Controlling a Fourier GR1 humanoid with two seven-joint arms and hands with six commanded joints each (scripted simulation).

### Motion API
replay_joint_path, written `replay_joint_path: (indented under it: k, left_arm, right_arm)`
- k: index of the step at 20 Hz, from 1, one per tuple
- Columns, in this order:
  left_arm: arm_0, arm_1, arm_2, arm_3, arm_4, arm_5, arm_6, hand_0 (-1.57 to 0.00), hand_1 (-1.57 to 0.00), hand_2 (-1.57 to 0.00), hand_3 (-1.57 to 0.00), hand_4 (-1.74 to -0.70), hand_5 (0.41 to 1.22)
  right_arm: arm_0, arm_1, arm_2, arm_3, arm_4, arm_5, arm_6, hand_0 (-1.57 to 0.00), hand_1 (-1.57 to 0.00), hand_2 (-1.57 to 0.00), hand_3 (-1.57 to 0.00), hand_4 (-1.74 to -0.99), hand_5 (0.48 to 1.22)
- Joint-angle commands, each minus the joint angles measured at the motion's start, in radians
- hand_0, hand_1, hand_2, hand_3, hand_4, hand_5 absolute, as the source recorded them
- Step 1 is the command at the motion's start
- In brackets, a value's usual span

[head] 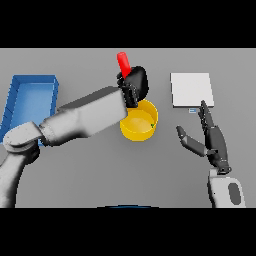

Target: Pick up the red beaker and tilt it to pour out 1 green nut into yellow bowl. Pick up the yellow bowl and place it on the metallic measuring scale.

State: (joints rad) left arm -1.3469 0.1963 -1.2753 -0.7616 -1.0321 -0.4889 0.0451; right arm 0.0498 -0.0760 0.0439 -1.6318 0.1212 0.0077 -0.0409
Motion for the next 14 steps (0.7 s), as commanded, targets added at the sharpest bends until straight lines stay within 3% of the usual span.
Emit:
replay_joint_path:
  k: [1,7,8,10,12,14]
  left_arm:
    - [-0.010,-0.001,-0.011,0.007,-0.002,0.002,-0.007,-1.57,-1.57,-1.57,-1.57,-1.74,1.221]
    - [-0.074,0.010,-0.040,0.029,0.011,0.037,0.000,-1.57,-1.57,-1.57,-1.57,-1.74,1.221]
    - [-0.092,0.020,-0.039,0.034,0.018,0.035,-0.004,-1.57,-1.57,-1.57,-1.57,-1.74,1.189]
    - [-0.144,0.036,-0.020,0.057,0.032,0.067,-0.003,-1.57,-1.57,-1.57,-1.57,-1.74,1.171]
    - [-0.184,0.062,0.009,0.077,0.041,0.119,-0.004,-1.57,-1.27,-1.25,-1.57,-1.64,1.189]
    - [-0.256,0.088,0.049,0.116,0.039,0.145,0.001,-1.57,-1.38,-1.37,-1.21,-1.68,1.201]
  right_arm:
    - [-0.005,-0.006,-0.011,0.009,-0.013,0.006,-0.007,0.00,0.00,0.00,0.00,-1.268,0.589]
    - [-0.011,0.001,-0.003,-0.003,-0.009,0.002,0.009,0.00,0.00,0.00,0.00,-1.233,0.585]
    - [-0.012,0.002,0.000,-0.003,-0.006,0.002,0.012,0.00,0.00,0.00,0.00,-1.226,0.587]
    - [-0.003,-0.007,-0.008,-0.006,-0.019,0.013,-0.012,0.00,0.00,0.00,0.00,-1.219,0.595]
    - [-0.014,-0.005,-0.006,0.016,-0.018,0.018,-0.017,0.00,0.00,0.00,0.00,-1.222,0.609]
    - [-0.020,-0.003,-0.006,0.006,-0.032,0.027,-0.024,0.00,0.00,0.00,0.00,-1.231,0.620]
